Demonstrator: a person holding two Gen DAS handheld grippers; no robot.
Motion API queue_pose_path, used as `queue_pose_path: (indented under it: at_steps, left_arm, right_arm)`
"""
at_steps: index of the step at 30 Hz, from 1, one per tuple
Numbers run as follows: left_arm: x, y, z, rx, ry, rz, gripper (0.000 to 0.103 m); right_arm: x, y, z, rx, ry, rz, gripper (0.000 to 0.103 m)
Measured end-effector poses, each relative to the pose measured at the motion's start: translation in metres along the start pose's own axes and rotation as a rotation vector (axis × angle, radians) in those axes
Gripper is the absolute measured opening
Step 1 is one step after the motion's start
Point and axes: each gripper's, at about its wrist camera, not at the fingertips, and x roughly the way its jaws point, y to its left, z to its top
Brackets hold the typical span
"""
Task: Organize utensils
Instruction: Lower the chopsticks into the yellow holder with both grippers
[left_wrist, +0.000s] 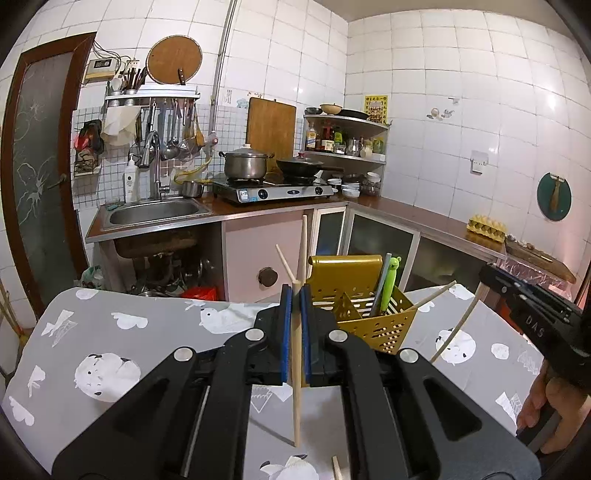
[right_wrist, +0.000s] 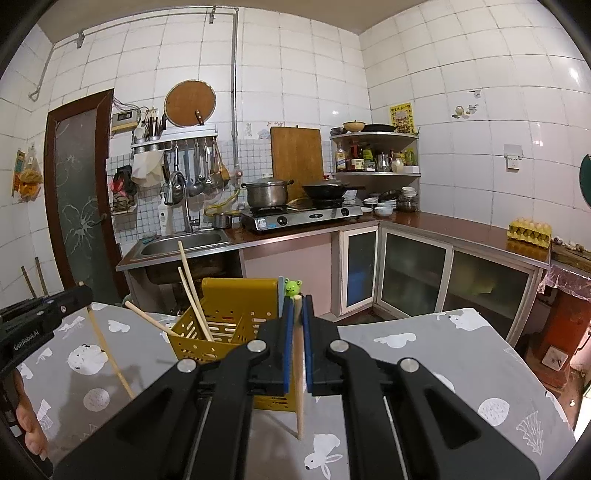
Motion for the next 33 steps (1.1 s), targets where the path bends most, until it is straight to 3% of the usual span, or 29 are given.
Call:
queue_pose_path:
  at_steps: [17, 24, 33]
  left_arm:
    - [-0.013, -0.013, 0.029, 0.003, -0.054, -0.041, 0.003]
    - [-0.02, -0.017, 0.061, -0.015, -0.09, -0.079, 0.003]
    - [-0.018, -0.024, 0.113, -0.005, -0.187, -0.068, 0.003]
  right_arm:
    - [-0.012, 0.001, 0.026, 0.011, -0.024, 0.037, 0.005]
    - [-0.019, 0.005, 0.055, 0.018, -0.062, 0.061, 0.005]
    - [-0.006, 0.012, 0.116, 0.046, -0.136, 0.089, 0.005]
